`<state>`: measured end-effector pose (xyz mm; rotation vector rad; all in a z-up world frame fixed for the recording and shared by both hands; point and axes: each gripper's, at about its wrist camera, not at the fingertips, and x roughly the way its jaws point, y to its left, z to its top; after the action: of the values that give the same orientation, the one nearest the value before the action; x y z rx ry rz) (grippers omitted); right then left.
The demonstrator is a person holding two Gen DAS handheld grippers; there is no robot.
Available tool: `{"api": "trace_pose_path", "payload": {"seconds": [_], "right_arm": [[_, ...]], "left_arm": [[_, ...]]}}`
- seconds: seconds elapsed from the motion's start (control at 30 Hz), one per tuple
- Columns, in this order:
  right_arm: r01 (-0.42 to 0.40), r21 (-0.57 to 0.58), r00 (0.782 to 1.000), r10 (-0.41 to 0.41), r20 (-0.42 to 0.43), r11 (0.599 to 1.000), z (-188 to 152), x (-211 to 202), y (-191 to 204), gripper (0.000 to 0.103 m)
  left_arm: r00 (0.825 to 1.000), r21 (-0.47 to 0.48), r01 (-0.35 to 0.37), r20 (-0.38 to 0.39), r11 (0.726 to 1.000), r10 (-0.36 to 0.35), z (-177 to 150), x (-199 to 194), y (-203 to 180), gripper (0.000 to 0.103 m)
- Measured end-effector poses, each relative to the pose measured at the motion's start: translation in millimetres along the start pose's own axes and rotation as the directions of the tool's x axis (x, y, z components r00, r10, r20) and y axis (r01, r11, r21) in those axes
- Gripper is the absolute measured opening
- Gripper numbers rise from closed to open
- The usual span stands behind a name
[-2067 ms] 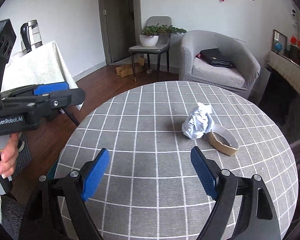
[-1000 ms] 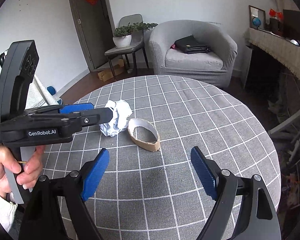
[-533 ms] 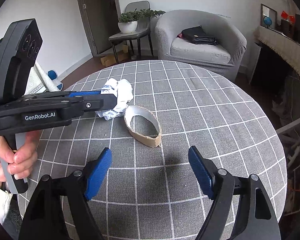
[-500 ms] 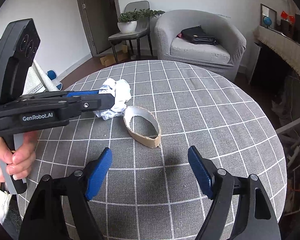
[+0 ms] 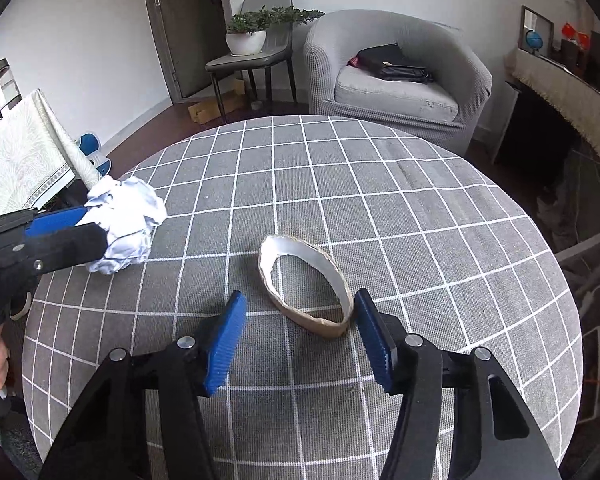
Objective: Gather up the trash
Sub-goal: 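Grasp the crumpled white paper ball with the left gripper while the right gripper grasps the tape roll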
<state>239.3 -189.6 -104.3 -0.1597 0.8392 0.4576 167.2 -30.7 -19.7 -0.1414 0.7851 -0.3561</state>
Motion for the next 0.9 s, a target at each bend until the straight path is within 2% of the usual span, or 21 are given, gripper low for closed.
{"api": "trace_pose_path", "payload": {"seconds": [0.13,0.27,0.33,0.43,0.77,0.9], "right_arm": [[0.021,-0.025,1.000,-0.022,-0.008,0.999,5.8,4.9,9.7,0.042],[0.045,-0.046,0.999,-0.045,-0.005,0.998,11.5,9.8,20.8,0.041],[0.041,-0.046,0.999,-0.041,0.005,0.998,14.3,10.5,26.7,0.038],[0.005,-0.036,1.000,-0.005,0.011,0.999,18.1,10.2,35.2,0.035],[-0.070,-0.067,0.997,0.072,0.027,0.995,15.0,2.3,74.4,0.034],[-0.108,-0.071,0.993,0.111,0.039,0.992,19.5,-1.8,84.9,0.034]], "left_arm": [[1.000,-0.008,-0.017,0.000,1.000,0.017,-9.6,-15.2,11.7,0.039],[0.999,-0.027,-0.041,-0.001,0.999,0.041,-23.1,-30.2,23.5,0.039],[0.999,-0.036,-0.048,0.007,0.998,0.049,-30.2,-38.9,30.3,0.039],[0.998,-0.042,-0.058,0.027,0.997,0.060,-40.1,-53.4,39.1,0.039],[0.990,-0.047,-0.112,0.082,0.993,0.116,-47.8,-79.3,65.4,0.039],[0.987,-0.086,-0.111,0.104,0.990,0.120,-49.3,-91.2,75.8,0.039]]}}
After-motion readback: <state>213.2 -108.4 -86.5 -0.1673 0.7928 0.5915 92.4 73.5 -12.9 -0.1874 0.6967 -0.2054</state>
